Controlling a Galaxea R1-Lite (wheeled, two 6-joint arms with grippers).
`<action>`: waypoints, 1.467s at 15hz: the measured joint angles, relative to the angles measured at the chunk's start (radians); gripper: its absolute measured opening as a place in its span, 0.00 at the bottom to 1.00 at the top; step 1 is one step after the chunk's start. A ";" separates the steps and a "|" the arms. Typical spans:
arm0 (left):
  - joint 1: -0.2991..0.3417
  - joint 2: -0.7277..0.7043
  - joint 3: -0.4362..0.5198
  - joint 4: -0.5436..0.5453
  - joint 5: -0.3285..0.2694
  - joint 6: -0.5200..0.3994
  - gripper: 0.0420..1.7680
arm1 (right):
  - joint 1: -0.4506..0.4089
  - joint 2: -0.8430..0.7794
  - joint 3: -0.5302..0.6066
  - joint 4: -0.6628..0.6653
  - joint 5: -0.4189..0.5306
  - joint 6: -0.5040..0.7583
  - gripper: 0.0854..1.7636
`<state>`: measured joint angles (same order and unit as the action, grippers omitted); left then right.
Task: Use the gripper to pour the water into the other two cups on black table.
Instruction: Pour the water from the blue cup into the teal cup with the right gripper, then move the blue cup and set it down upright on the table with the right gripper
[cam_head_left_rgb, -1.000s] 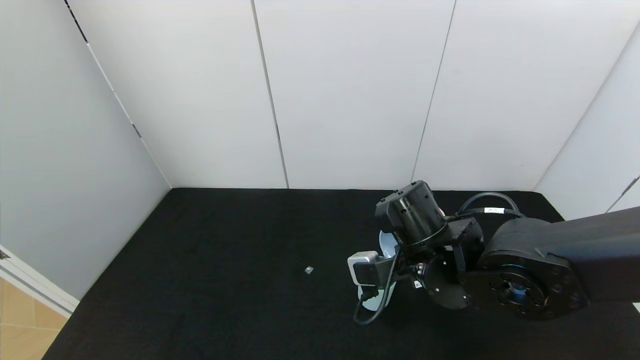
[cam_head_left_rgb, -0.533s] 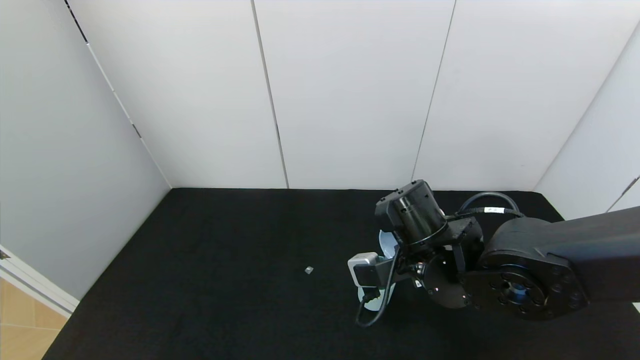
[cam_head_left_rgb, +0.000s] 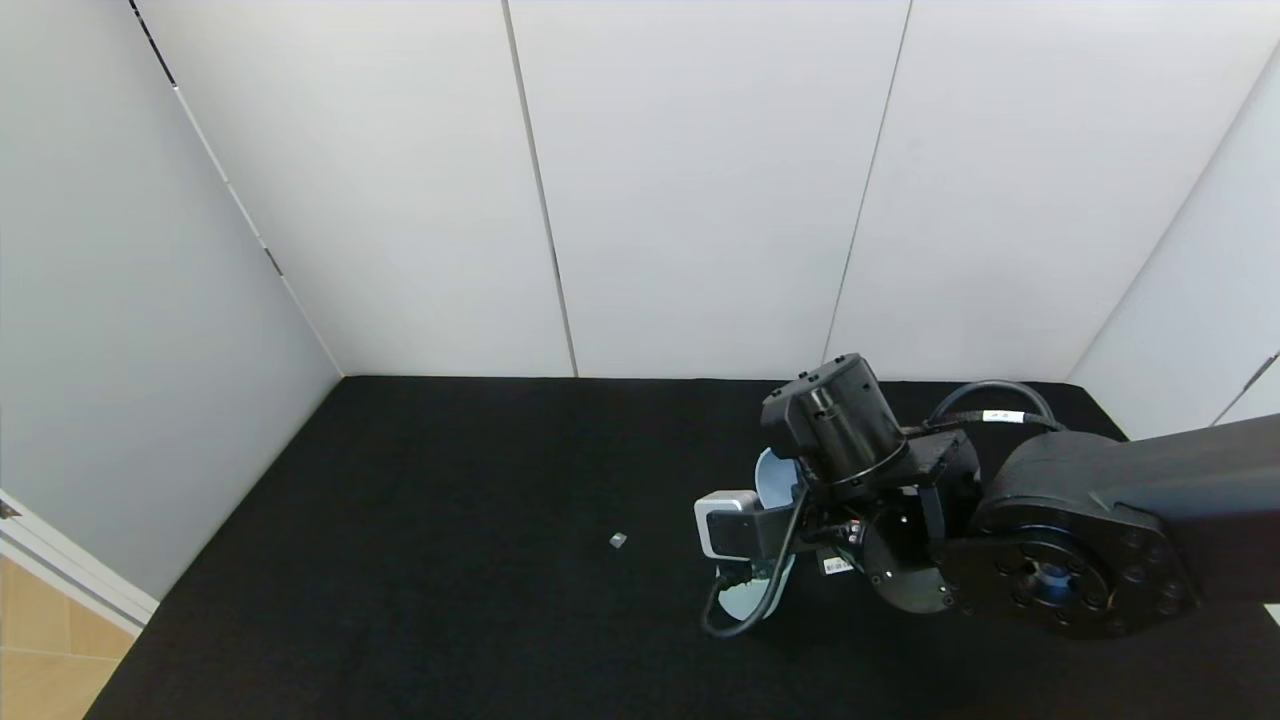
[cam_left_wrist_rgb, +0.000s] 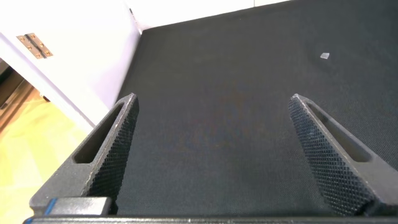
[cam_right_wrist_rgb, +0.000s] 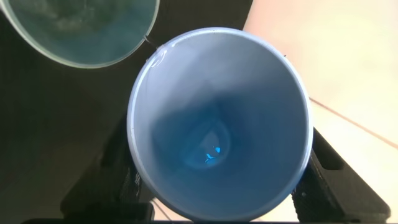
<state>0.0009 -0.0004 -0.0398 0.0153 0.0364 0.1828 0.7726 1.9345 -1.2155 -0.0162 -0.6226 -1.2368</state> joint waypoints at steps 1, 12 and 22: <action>0.000 0.000 0.000 0.000 0.000 0.000 0.97 | -0.003 -0.003 0.001 0.002 0.016 0.041 0.73; 0.000 0.000 0.000 0.000 0.000 -0.001 0.97 | -0.137 -0.151 0.147 0.002 0.329 0.595 0.73; 0.000 0.000 0.000 0.000 0.000 -0.001 0.97 | -0.486 -0.372 0.453 -0.363 0.713 0.975 0.73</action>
<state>0.0009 -0.0004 -0.0398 0.0153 0.0364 0.1821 0.2870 1.5626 -0.7623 -0.3789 0.0902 -0.2621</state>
